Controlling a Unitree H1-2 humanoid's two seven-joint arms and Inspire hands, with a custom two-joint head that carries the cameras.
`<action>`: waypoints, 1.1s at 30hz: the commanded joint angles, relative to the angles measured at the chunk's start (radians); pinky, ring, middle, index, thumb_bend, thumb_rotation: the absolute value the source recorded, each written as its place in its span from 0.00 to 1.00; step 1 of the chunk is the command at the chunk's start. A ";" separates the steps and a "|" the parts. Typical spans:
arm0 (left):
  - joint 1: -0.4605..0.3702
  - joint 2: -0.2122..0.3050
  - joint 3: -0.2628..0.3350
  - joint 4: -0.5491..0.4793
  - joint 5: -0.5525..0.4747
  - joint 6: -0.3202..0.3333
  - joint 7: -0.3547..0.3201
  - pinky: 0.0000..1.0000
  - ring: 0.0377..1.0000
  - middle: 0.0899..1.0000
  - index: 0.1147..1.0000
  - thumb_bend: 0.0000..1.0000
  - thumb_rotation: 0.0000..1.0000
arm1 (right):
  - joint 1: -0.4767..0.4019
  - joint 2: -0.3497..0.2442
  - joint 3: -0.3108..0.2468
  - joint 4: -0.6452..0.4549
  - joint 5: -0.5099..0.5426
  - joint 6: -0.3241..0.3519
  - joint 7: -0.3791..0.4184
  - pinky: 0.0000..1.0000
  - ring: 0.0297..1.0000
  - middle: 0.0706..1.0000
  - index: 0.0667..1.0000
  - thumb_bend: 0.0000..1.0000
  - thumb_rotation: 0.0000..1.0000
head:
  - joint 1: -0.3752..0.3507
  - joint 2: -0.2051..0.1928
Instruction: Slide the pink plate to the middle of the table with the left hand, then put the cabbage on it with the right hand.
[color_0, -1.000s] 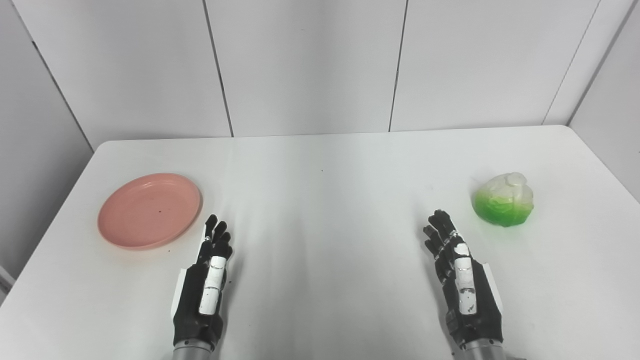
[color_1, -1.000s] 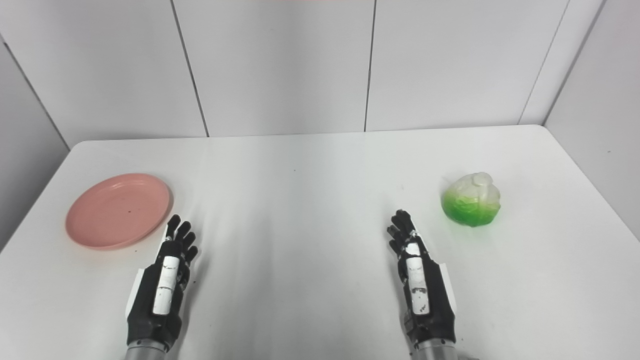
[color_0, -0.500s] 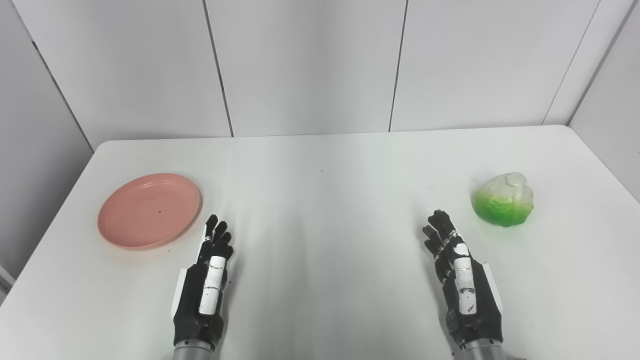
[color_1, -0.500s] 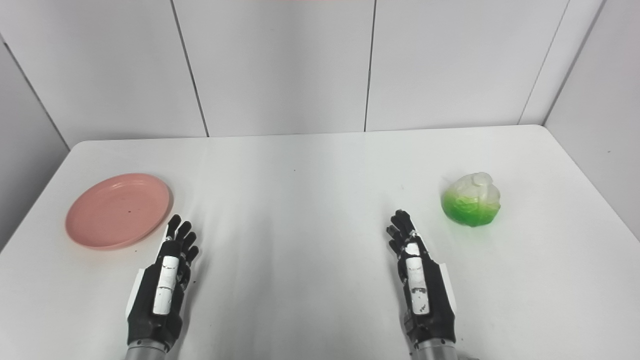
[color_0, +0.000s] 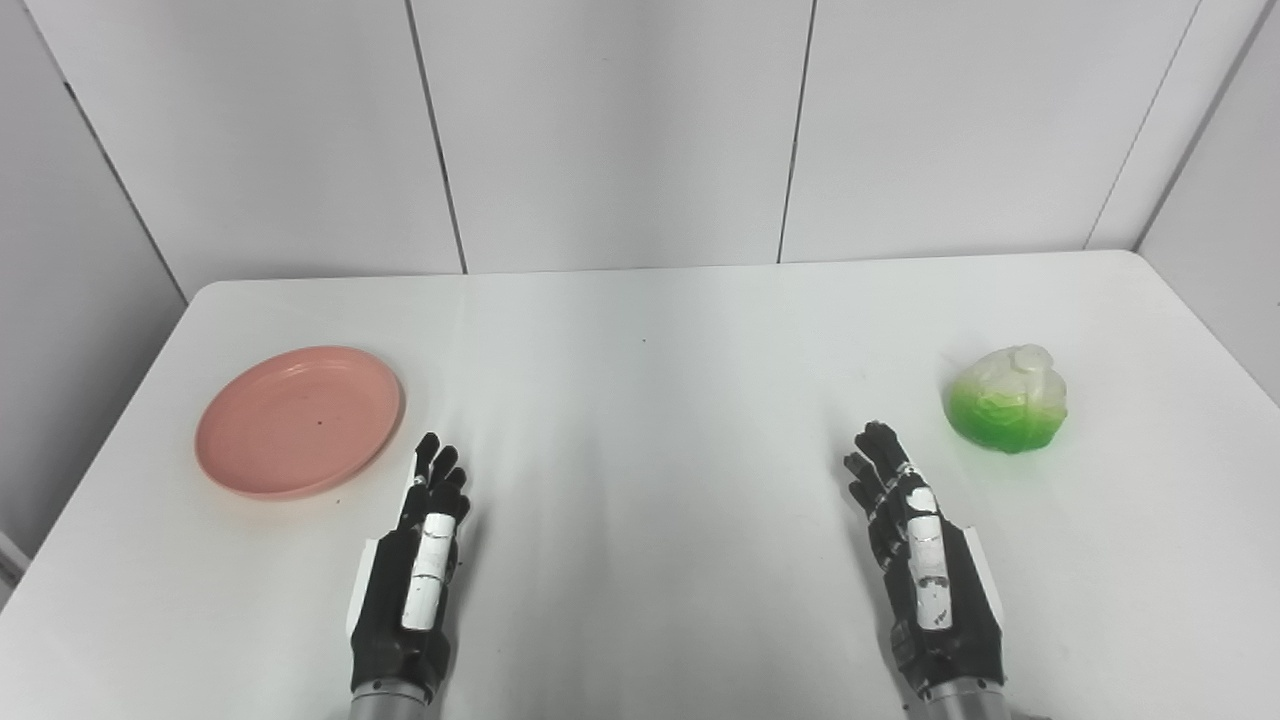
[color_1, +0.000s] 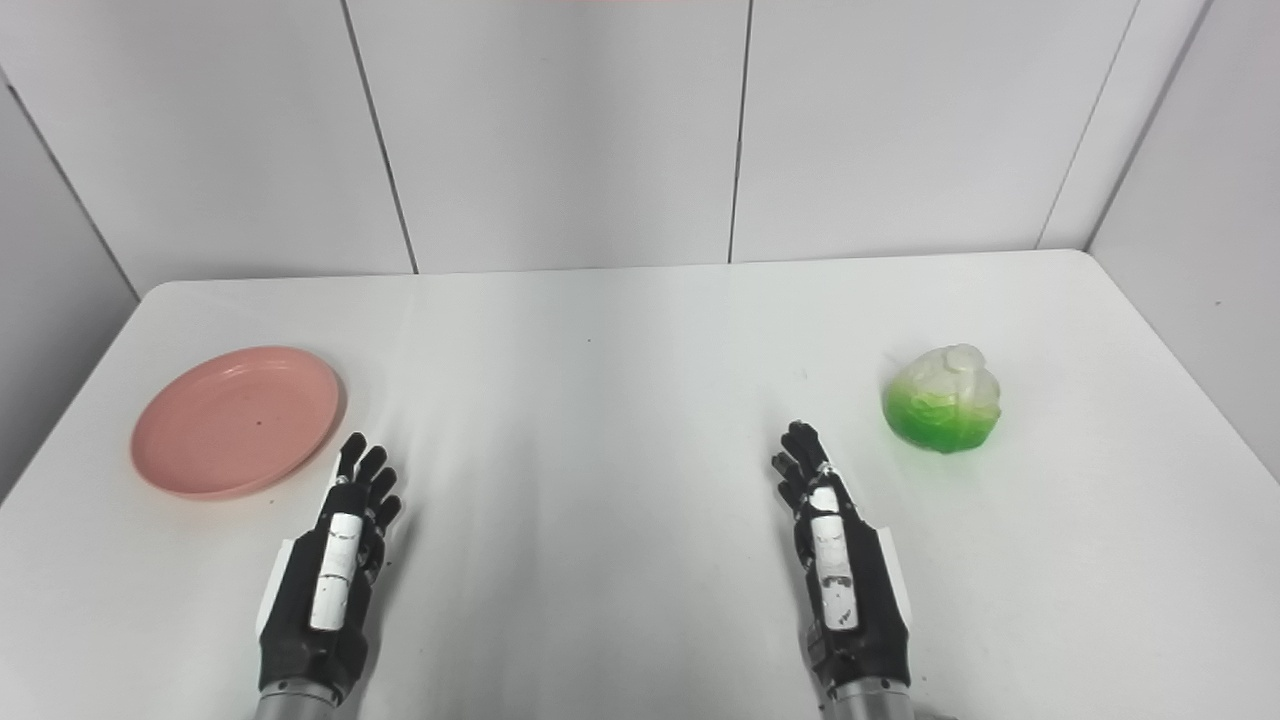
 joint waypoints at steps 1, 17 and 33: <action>0.022 0.008 -0.010 -0.006 0.010 -0.059 0.003 1.00 0.99 1.00 1.00 0.84 0.86 | 0.044 -0.023 -0.005 -0.007 0.012 -0.031 0.023 0.99 0.93 0.94 0.91 0.86 0.97 | 0.002 -0.001; -0.008 -0.035 -0.024 0.044 -0.015 -0.179 0.061 1.00 0.97 0.98 1.00 0.84 0.81 | 0.040 -0.062 -0.084 0.159 0.075 -0.154 0.136 0.99 0.93 0.96 0.93 0.86 0.98 | 0.136 -0.144; -0.223 0.169 0.169 0.004 -0.117 -0.179 0.044 0.86 0.87 0.88 0.88 0.89 0.81 | 0.020 -0.060 -0.087 0.245 0.090 -0.208 0.168 1.00 0.95 0.96 0.94 0.84 1.00 | 0.151 -0.203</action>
